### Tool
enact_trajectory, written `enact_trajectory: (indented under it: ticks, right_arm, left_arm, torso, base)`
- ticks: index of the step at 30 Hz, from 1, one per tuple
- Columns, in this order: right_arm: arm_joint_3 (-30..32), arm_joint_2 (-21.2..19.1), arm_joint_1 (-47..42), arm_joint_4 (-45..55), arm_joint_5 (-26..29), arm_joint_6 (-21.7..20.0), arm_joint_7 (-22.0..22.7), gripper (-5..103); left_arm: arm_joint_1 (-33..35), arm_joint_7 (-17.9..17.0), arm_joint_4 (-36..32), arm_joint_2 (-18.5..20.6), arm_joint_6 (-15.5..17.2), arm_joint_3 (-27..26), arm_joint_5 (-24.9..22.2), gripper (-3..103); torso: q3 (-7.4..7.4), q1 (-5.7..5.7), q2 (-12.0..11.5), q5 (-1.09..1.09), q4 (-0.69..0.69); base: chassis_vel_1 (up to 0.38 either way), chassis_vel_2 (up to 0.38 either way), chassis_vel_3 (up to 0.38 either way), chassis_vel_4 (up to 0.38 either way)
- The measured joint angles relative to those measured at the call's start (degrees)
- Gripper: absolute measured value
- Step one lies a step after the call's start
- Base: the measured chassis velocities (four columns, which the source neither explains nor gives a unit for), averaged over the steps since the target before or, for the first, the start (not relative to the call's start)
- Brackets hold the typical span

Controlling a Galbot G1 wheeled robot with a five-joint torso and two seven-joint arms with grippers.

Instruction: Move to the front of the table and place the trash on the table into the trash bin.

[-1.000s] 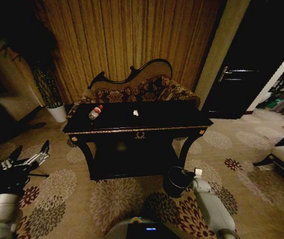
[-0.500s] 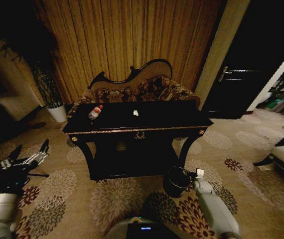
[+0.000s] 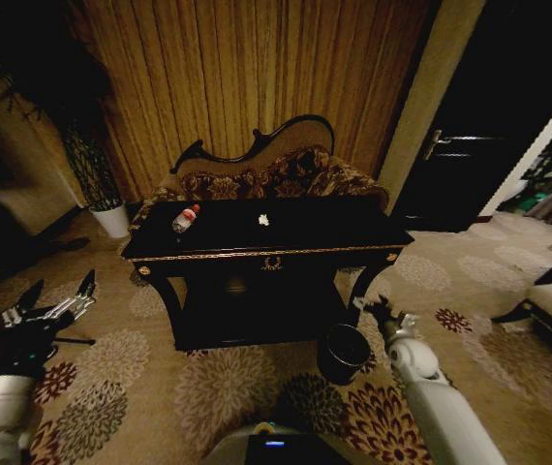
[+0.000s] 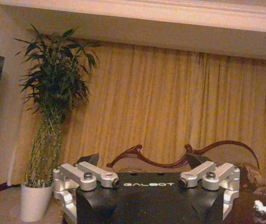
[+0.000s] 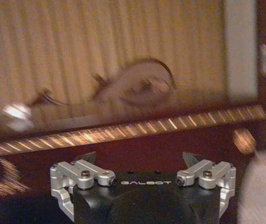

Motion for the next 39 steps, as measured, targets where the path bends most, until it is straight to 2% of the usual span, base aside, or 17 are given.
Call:
enact_trajectory:
  ticks: [5, 9, 13, 23, 39]
  right_arm:
    - [0.84, -1.11, -3.07, 11.66, -1.06, -2.8, 1.23, 100]
    - [2.55, -2.52, -3.8, 16.67, -0.75, -5.61, 2.81, 100]
    - [3.09, -3.32, -4.09, 19.09, -0.02, -6.74, 3.75, 100]
    - [1.46, -3.9, -2.71, 20.34, 0.69, -9.47, 3.88, 100]
    - [1.54, -3.68, -2.81, 18.67, 0.36, -8.66, 3.9, 100]
  left_arm:
    - [0.26, -0.84, 1.57, 1.08, 0.72, -0.05, 0.0, 100]
    - [0.55, -1.13, 2.65, 2.33, 1.01, -0.55, -0.18, 100]
    - [-0.03, -1.66, 3.05, 2.87, 1.76, -1.02, -1.56, 100]
    - [-0.64, -2.89, 0.88, 2.96, 4.08, -1.81, -2.97, 100]
    - [-0.85, -3.29, -0.48, 3.15, 5.59, -2.77, -3.01, 100]
  torso:
    - [0.0, -0.01, 0.01, 0.01, 0.0]
    - [0.0, 0.0, 0.0, 0.02, 0.0]
    - [0.0, 0.0, 0.0, 0.02, 0.0]
    - [0.0, -0.01, -0.01, 0.02, 0.0]
    - [0.0, -0.01, 0.0, 0.02, -0.01]
  base:
    - [0.0, 0.0, 0.0, 0.0]
    - [0.0, 0.0, 0.0, 0.0]
    - [0.0, 0.0, 0.0, 0.0]
    - [0.0, 0.0, 0.0, 0.0]
    - [-0.015, 0.021, 0.021, -0.02]
